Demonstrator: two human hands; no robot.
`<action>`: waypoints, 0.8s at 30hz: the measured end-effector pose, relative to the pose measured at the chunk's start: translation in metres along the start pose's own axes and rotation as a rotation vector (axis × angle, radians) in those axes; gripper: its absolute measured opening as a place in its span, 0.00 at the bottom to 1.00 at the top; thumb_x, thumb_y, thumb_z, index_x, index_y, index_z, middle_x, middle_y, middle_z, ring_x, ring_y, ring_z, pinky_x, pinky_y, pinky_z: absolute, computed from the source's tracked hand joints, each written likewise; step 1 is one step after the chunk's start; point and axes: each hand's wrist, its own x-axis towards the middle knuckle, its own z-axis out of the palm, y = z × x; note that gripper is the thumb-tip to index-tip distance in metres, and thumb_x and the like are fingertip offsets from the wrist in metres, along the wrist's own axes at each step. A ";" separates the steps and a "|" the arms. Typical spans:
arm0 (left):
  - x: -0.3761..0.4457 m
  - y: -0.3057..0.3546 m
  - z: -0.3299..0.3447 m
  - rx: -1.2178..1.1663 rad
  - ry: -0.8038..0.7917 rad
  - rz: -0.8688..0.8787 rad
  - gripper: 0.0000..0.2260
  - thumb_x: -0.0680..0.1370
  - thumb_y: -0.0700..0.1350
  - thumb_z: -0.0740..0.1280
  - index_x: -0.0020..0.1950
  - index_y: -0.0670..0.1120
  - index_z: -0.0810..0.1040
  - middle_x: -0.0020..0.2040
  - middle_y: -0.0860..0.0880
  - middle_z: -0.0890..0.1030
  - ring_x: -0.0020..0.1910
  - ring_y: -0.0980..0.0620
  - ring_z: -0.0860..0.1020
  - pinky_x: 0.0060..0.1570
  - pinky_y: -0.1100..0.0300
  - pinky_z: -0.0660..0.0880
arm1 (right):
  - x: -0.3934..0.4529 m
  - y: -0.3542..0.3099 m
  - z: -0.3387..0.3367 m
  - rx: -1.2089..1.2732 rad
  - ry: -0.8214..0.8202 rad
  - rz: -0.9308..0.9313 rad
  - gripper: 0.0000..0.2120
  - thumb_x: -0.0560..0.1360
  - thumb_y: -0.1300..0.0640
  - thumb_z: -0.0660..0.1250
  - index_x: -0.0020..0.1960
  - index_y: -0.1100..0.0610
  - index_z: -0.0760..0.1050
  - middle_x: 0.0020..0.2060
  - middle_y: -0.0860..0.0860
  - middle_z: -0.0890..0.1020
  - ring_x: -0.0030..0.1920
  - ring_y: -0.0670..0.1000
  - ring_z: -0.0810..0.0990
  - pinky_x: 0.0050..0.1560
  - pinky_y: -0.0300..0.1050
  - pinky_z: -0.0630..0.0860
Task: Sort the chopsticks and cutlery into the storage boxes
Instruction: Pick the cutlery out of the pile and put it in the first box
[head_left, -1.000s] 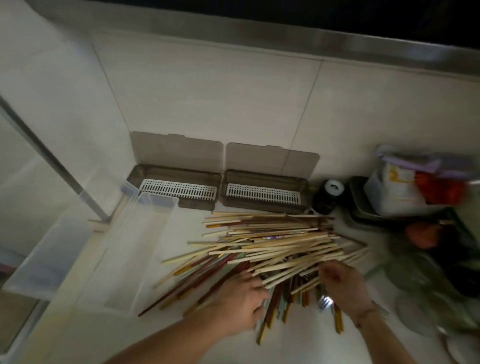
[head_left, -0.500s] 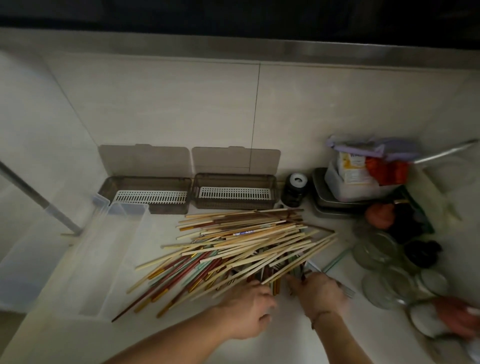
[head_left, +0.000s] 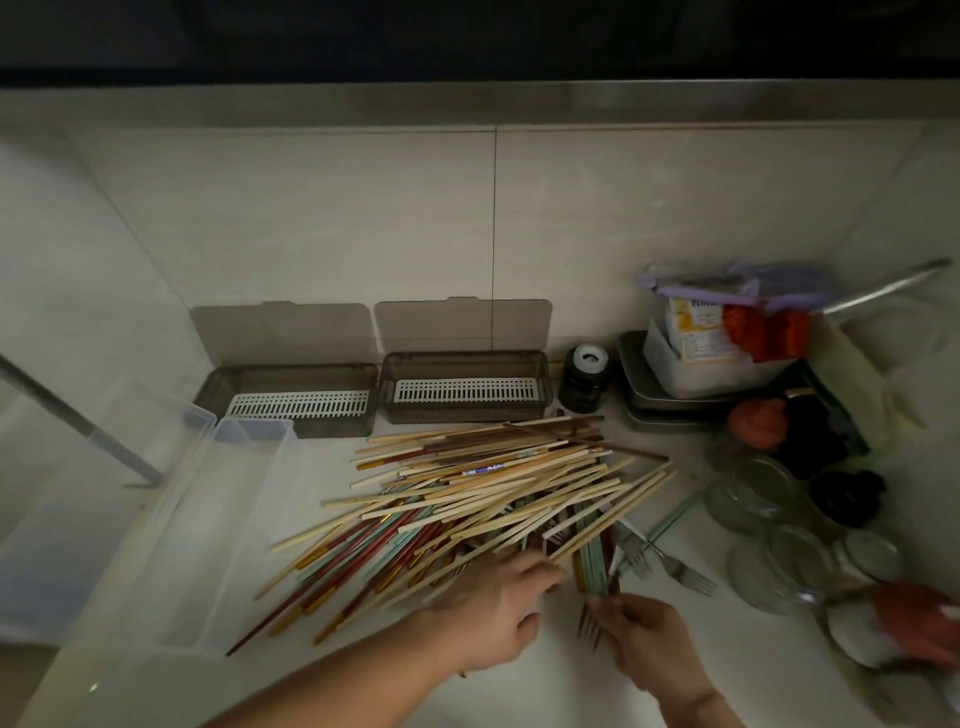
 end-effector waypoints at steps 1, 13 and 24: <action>0.000 0.000 -0.002 0.010 0.002 0.024 0.23 0.80 0.47 0.62 0.75 0.53 0.62 0.72 0.52 0.63 0.69 0.49 0.64 0.67 0.52 0.65 | -0.006 0.002 -0.004 0.158 -0.066 0.036 0.16 0.75 0.55 0.70 0.32 0.60 0.72 0.22 0.54 0.67 0.21 0.50 0.64 0.22 0.37 0.57; 0.000 -0.010 -0.013 -0.092 0.332 0.287 0.07 0.81 0.46 0.65 0.55 0.50 0.81 0.51 0.55 0.81 0.53 0.53 0.75 0.59 0.50 0.70 | -0.039 -0.034 -0.030 0.496 -0.790 0.121 0.11 0.67 0.62 0.75 0.39 0.68 0.76 0.28 0.57 0.74 0.28 0.50 0.74 0.30 0.36 0.66; -0.041 -0.060 -0.055 -0.275 0.346 -0.052 0.09 0.81 0.52 0.62 0.50 0.51 0.80 0.42 0.56 0.81 0.41 0.59 0.77 0.41 0.66 0.73 | 0.013 -0.075 0.007 0.389 -0.749 0.013 0.15 0.79 0.58 0.62 0.59 0.67 0.76 0.47 0.64 0.82 0.43 0.61 0.81 0.36 0.48 0.75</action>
